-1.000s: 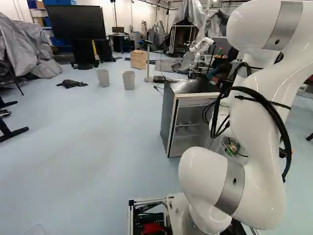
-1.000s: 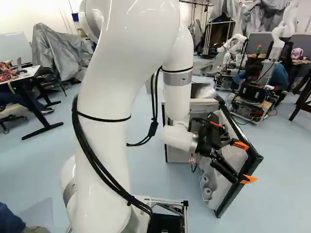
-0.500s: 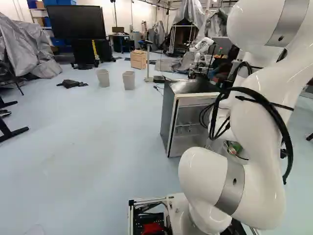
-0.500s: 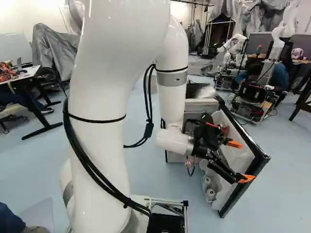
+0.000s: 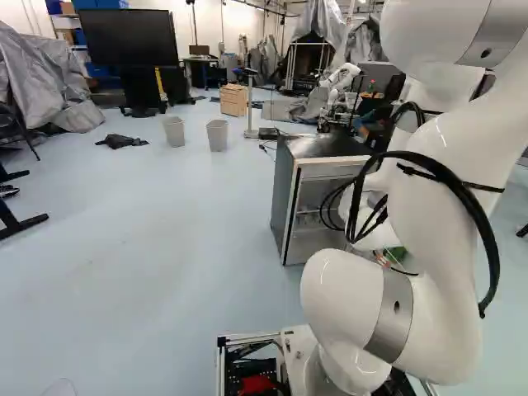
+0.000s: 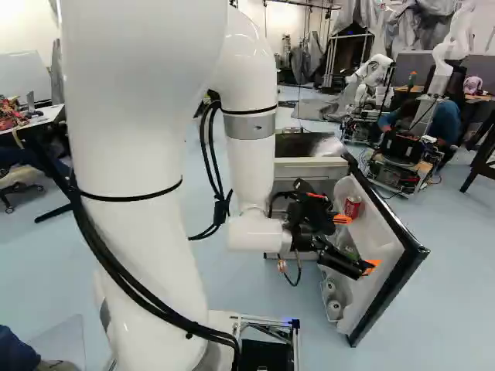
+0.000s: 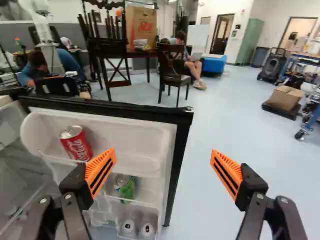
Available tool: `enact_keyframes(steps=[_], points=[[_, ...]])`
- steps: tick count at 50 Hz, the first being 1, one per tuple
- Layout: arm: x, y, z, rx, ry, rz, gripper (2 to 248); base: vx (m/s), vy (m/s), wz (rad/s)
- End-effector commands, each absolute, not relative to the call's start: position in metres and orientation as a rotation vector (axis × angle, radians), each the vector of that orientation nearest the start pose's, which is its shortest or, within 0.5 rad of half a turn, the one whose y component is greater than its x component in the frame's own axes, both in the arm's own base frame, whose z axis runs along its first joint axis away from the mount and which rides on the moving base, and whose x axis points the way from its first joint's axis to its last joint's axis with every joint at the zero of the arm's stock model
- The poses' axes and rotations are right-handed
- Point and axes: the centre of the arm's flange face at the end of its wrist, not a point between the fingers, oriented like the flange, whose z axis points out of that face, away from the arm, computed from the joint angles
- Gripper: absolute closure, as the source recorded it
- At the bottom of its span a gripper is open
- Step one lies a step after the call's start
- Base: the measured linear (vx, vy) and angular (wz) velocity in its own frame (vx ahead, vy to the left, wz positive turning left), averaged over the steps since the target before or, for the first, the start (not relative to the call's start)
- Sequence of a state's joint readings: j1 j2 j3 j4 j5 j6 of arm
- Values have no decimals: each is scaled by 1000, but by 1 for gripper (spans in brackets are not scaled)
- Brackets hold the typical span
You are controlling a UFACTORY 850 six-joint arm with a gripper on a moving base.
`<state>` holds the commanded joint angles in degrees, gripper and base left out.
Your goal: Grab a drink from the fridge
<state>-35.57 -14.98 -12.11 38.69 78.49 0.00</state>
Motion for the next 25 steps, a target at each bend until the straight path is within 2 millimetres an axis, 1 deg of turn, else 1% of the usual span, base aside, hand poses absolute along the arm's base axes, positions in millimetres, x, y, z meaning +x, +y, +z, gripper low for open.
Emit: enact_keyframes(steps=[15, 25], points=[[209, -186, 288, 1788, -1052, 1350, 3, 0, 0, 0], [217, -177, 288, 1880, -966, 1421, 3, 0, 0, 0]])
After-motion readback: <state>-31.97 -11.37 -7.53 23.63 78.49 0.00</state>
